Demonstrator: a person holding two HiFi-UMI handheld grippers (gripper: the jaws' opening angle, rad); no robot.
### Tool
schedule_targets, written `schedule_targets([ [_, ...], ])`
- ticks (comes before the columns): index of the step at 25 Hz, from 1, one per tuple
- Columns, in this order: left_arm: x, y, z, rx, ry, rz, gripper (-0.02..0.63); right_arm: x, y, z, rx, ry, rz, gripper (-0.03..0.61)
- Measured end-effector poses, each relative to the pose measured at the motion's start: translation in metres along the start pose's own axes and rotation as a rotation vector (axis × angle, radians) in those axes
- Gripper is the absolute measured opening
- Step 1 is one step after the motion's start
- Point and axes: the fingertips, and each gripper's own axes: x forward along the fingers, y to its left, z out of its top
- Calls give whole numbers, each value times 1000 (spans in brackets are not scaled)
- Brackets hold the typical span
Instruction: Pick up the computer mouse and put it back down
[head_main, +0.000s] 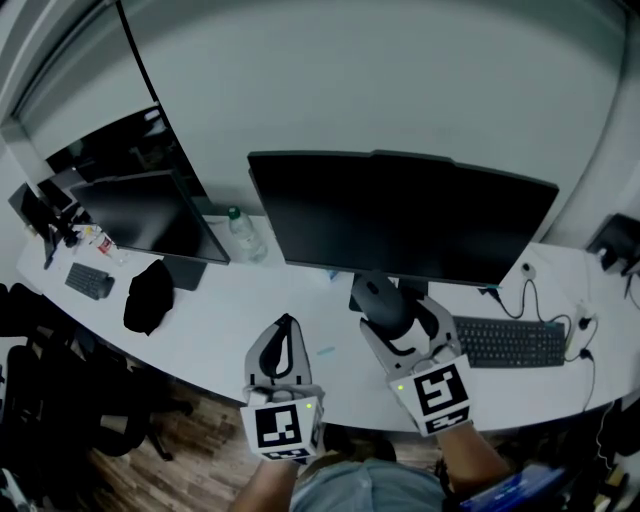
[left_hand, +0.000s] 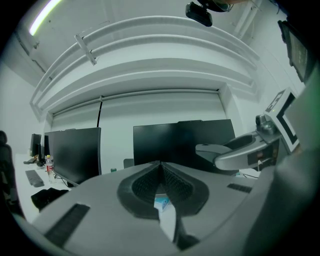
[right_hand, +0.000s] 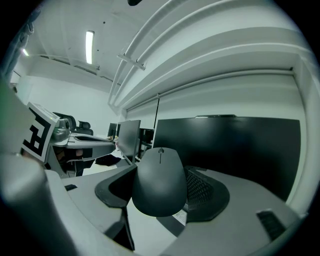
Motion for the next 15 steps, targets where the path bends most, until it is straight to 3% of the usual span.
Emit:
schedule_targets([
  [15,10,13,-34,-11,83,-30,8,26,16,-57,83,116,4,302],
])
